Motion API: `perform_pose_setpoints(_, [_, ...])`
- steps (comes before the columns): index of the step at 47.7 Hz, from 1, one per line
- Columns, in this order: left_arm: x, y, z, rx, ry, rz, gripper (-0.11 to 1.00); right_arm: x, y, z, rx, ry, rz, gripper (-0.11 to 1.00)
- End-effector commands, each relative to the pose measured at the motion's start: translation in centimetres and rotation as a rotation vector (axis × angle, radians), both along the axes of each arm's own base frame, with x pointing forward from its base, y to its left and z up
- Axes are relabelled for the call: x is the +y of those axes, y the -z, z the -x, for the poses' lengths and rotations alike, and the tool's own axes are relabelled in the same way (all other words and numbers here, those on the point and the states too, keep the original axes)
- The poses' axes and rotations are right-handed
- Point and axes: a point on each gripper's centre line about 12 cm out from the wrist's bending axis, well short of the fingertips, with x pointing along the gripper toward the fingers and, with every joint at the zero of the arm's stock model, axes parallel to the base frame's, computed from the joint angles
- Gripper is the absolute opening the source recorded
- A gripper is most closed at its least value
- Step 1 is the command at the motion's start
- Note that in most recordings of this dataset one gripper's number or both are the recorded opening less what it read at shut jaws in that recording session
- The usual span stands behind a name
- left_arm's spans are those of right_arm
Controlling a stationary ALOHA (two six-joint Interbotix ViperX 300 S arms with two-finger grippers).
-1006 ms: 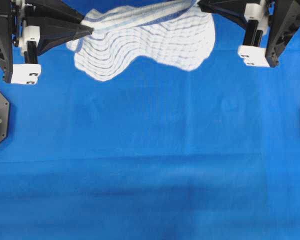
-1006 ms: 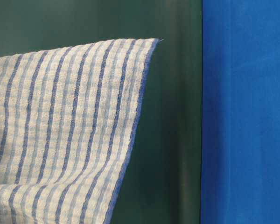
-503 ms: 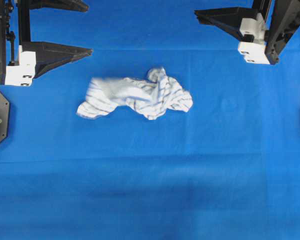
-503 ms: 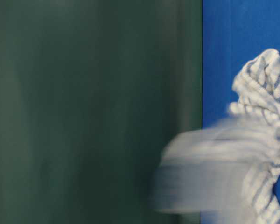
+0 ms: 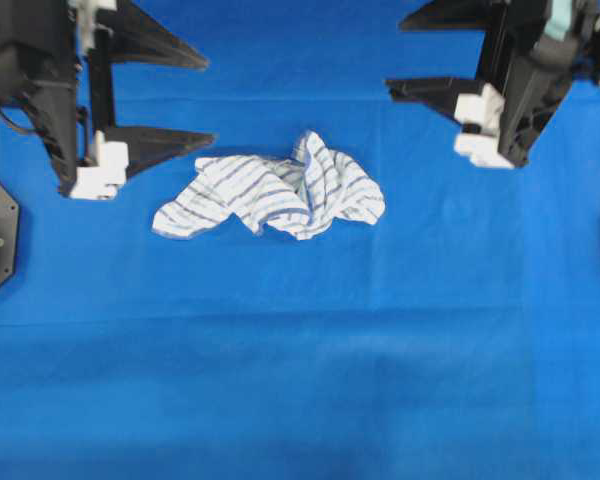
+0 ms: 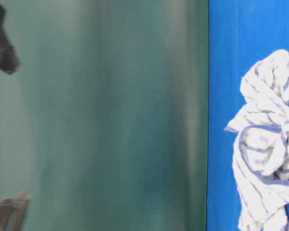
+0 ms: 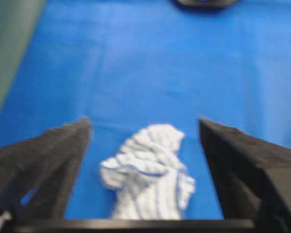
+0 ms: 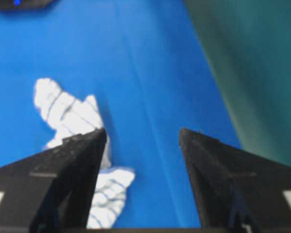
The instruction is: Lift the towel with both arms.
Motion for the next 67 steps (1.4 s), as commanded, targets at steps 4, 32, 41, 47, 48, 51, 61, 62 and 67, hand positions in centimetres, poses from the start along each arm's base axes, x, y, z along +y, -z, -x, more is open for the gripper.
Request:
perform_pose_setpoints(4, [0.1, 2.2, -0.1, -0.049, -0.004, -0.012, 0.86, 0.0, 1.5, 0.5, -0.063, -0.020, -0.013, 0.64])
perform_pose_setpoints(32, [0.6, 13.0, -0.7, 0.128, -0.020, 0.010, 0.86, -0.1, 13.8, 0.5, -0.021, -0.073, -0.132, 0.63])
perform_pose_setpoints(41, [0.8, 17.0, -1.7, 0.256, -0.019, 0.029, 0.86, -0.3, 17.2, -0.5, 0.069, -0.068, -0.161, 0.63])
perform_pose_setpoints(47, [0.9, 19.3, -2.3, 0.318, -0.019, 0.040, 0.86, -0.3, 19.6, -1.4, 0.112, -0.076, -0.180, 0.63])
perform_pose_setpoints(48, [0.9, 19.6, -2.5, 0.324, -0.020, 0.042, 0.86, -0.3, 20.0, -1.5, 0.119, -0.078, -0.182, 0.63])
perform_pose_setpoints(51, [0.9, 20.4, -2.6, 0.339, -0.021, 0.046, 0.86, -0.3, 21.0, -2.0, 0.130, -0.084, -0.191, 0.63])
perform_pose_setpoints(61, [1.0, 22.8, -2.8, 0.391, -0.022, 0.054, 0.86, -0.3, 23.8, -3.5, 0.156, -0.090, -0.225, 0.63])
perform_pose_setpoints(62, [1.0, 23.2, -2.8, 0.400, -0.022, 0.055, 0.86, -0.3, 24.1, -3.6, 0.159, -0.092, -0.227, 0.63])
perform_pose_setpoints(67, [1.0, 24.1, -2.8, 0.427, -0.022, 0.060, 0.86, -0.3, 25.6, -4.3, 0.185, -0.093, -0.237, 0.63])
